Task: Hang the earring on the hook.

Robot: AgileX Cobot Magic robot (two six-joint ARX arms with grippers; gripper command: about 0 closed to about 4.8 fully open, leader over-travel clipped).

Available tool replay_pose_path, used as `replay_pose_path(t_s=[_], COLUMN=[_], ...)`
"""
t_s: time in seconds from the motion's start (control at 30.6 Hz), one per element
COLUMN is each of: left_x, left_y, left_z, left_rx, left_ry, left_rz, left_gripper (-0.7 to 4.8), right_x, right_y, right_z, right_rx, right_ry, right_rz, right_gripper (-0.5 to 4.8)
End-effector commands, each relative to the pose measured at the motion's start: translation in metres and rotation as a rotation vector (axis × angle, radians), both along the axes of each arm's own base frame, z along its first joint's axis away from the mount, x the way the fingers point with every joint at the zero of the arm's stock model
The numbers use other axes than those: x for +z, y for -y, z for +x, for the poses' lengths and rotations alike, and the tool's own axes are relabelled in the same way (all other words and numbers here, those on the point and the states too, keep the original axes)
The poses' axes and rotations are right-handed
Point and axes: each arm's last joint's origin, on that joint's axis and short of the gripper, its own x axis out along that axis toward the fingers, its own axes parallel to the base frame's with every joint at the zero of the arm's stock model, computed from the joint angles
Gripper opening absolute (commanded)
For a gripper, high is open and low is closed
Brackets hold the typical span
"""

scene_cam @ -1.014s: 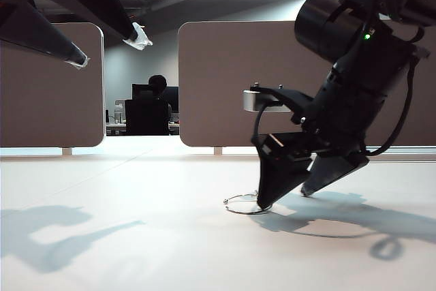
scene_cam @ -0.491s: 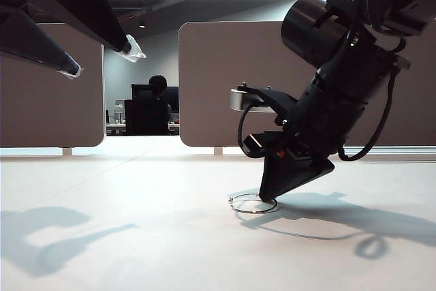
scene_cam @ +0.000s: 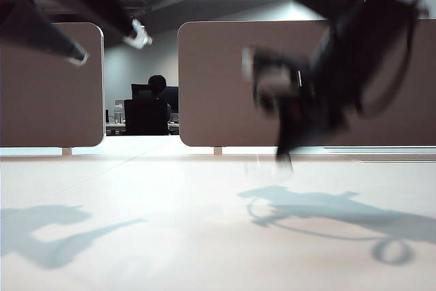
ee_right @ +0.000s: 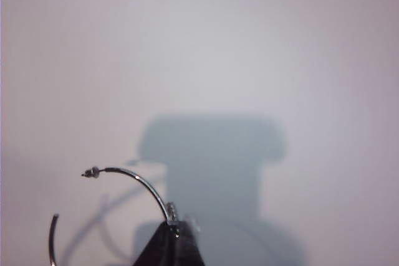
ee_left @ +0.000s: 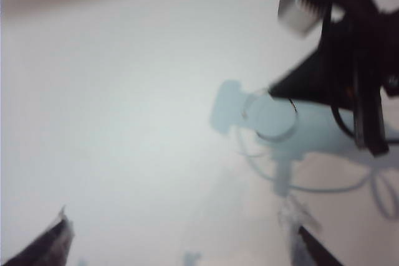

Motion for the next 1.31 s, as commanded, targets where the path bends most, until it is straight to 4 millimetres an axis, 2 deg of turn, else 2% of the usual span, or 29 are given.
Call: replay_pose_path(t_s=[0.03, 0.13, 0.2, 0.33, 0.43, 0.56, 0.65, 0.75, 0.85, 1.05, 1.15, 1.31], left_x=[0.029, 0.052, 0.066, 0.095, 0.113, 0.129, 0.13, 0.126, 0.118, 0.105, 0.101, 0.097], left_y=[0.003, 0.006, 0.01, 0.026, 0.043, 0.072, 0.089, 0.099, 0.106, 0.096, 0.09, 0.084], left_z=[0.003, 0.007, 0.011, 0.031, 0.052, 0.085, 0.107, 0.128, 0.146, 0.176, 0.182, 0.186], left_rx=[-0.003, -0.003, -0.003, -0.003, -0.003, -0.013, -0.013, -0.01, -0.011, 0.039, 0.061, 0.079], left_ry=[0.116, 0.215, 0.276, 0.334, 0.34, 0.362, 0.354, 0.333, 0.298, 0.267, 0.251, 0.221], left_rz=[-0.098, -0.181, -0.232, -0.28, -0.284, -0.254, -0.239, -0.233, -0.235, -0.204, -0.189, -0.161], left_gripper=[4.79, 4.79, 4.79, 4.79, 4.79, 4.79, 4.79, 4.79, 4.79, 4.79, 4.79, 4.79], right_x=[0.062, 0.11, 0.135, 0.181, 0.204, 0.219, 0.219, 0.209, 0.193, 0.161, 0.143, 0.119], right_y=[0.005, 0.017, 0.029, 0.063, 0.087, 0.12, 0.14, 0.158, 0.168, 0.17, 0.17, 0.172], right_z=[0.002, 0.007, 0.016, 0.047, 0.068, 0.102, 0.133, 0.167, 0.203, 0.261, 0.281, 0.304], right_rx=[-0.036, -0.032, -0.046, -0.143, -0.205, -0.246, -0.298, -0.344, -0.352, -0.348, -0.343, -0.386], right_ry=[0.264, 0.459, 0.54, 0.671, 0.77, 0.828, 0.859, 0.898, 0.9, 0.9, 0.904, 0.948], right_rz=[0.032, -0.015, -0.022, 0.044, -0.015, -0.055, -0.072, -0.089, -0.098, -0.119, -0.149, -0.172], right_gripper=[-0.06, -0.06, -0.06, -0.06, -0.06, -0.06, -0.06, -0.06, -0.06, -0.06, -0.06, -0.06])
